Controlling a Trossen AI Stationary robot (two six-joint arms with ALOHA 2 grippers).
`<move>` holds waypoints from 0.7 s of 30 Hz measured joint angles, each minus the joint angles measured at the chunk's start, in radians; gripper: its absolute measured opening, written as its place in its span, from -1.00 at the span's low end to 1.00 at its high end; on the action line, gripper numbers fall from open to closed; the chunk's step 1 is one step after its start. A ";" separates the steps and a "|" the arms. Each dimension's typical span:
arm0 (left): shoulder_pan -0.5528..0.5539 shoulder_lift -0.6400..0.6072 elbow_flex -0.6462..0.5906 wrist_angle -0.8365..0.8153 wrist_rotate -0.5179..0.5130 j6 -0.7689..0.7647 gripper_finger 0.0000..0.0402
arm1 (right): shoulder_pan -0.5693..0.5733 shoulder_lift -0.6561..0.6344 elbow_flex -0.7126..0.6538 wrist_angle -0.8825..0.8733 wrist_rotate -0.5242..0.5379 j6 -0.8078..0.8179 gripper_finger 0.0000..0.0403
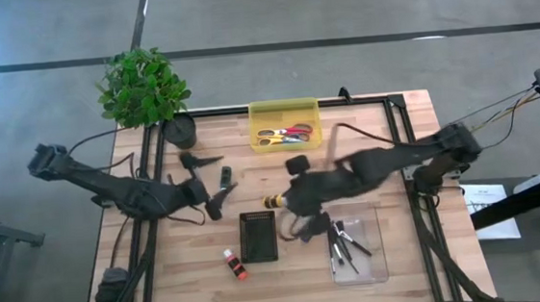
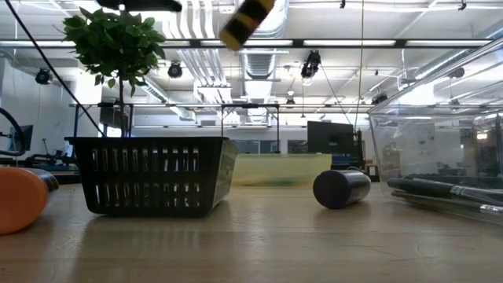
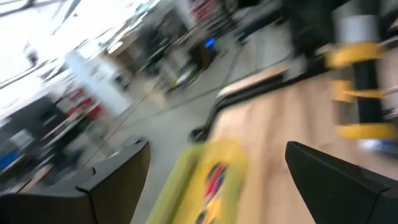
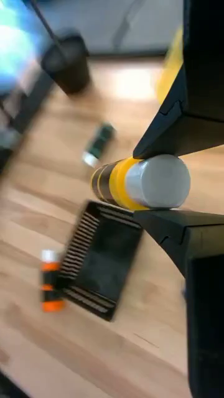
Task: Pick & Place Paint Supplies
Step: Put the yellow paint bottle into the black bin
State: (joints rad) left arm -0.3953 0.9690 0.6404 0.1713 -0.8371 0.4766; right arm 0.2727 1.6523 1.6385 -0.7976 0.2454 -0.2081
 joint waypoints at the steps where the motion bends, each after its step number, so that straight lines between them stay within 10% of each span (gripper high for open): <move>1: -0.004 -0.014 0.001 -0.032 -0.054 -0.017 0.89 | -0.018 0.036 0.044 -0.049 -0.033 0.000 -0.47; 16: -0.049 -0.198 0.001 -0.387 -0.222 -0.271 0.88 | -0.129 0.518 0.695 -0.557 -0.334 -0.043 -0.47; 21: -0.049 -0.201 0.001 -0.445 -0.222 -0.318 0.88 | -0.137 0.570 0.672 -0.553 -0.359 -0.058 -0.47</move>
State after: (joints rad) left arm -0.4442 0.7682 0.6411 -0.2740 -1.0589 0.1584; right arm 0.1361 2.2221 2.3105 -1.3510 -0.1136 -0.2656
